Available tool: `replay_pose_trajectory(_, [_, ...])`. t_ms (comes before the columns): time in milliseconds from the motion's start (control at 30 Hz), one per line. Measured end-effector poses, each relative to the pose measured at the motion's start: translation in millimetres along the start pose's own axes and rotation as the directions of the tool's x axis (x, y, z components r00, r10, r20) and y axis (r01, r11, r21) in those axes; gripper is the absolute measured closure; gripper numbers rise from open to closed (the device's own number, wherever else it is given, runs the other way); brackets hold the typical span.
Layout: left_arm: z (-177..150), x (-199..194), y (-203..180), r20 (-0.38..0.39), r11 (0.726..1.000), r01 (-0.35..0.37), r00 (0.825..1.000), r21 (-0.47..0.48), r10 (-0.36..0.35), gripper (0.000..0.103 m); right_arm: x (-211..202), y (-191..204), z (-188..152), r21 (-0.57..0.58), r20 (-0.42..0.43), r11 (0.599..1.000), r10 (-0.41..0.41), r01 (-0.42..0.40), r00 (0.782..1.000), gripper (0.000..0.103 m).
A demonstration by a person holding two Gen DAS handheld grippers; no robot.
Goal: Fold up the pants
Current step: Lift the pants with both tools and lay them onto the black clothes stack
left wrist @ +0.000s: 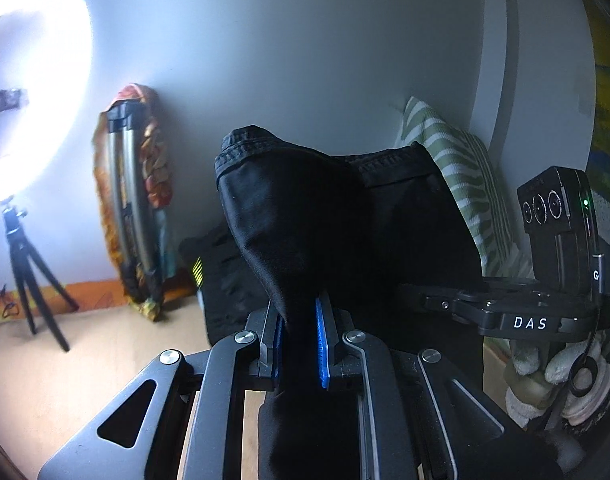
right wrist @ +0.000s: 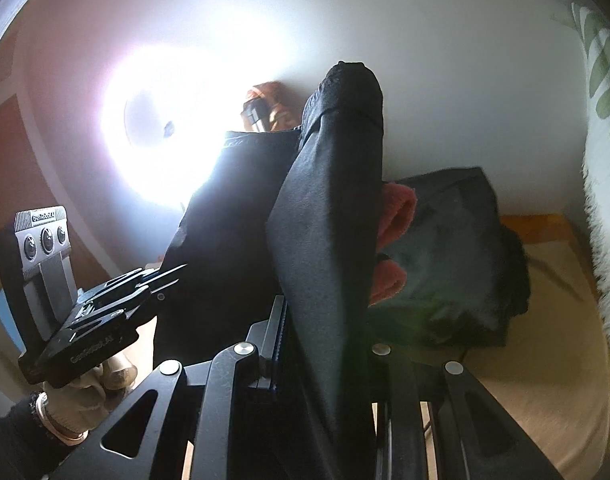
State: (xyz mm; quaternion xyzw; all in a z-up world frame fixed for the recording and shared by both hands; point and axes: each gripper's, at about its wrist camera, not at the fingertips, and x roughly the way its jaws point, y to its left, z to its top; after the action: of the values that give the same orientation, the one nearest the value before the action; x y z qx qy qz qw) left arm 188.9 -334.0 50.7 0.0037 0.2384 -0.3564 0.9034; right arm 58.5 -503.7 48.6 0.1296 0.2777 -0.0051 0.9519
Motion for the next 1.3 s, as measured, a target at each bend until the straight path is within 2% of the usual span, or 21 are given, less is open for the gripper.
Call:
replay_pose_trajectory(367, [49.8,46.6,6.5,0.014,1.0,-0.005,1.0,-0.019,0.005,0.092,24.0,-29.5,71.6,-0.035,0.003,0.997,-0.061,0.062,0.998,0.081])
replay_pose_trajectory(633, [56.8,95.9,20.4,-0.024,0.998,-0.024,0.999,-0.064,0.023,0.092,66.4,-64.4,104.9,-0.047,-0.036,0.994,-0.102,0.1,0.994,0.081])
replay_pose_trajectory(933, [41.7,147.3,41.5,-0.106,0.991,-0.065,0.993,-0.113,0.053,0.092,125.8,-103.1,104.9,-0.017,-0.104,0.993,-0.116,0.115,0.988,0.081])
replay_pose_trajectory(1200, [33.5,169.6,37.7,-0.125,0.991,-0.085,0.99,-0.105,0.072,0.092,142.4,-126.4,94.5,0.005,-0.125,0.99,-0.136,0.138,0.983,0.08])
replay_pose_trajectory(1300, [34.2,177.7,41.0,-0.132,0.991,-0.096,0.988,-0.097,0.083,0.092,162.9,-119.9,102.4,0.008,-0.131,0.99,-0.142,0.144,0.981,0.079])
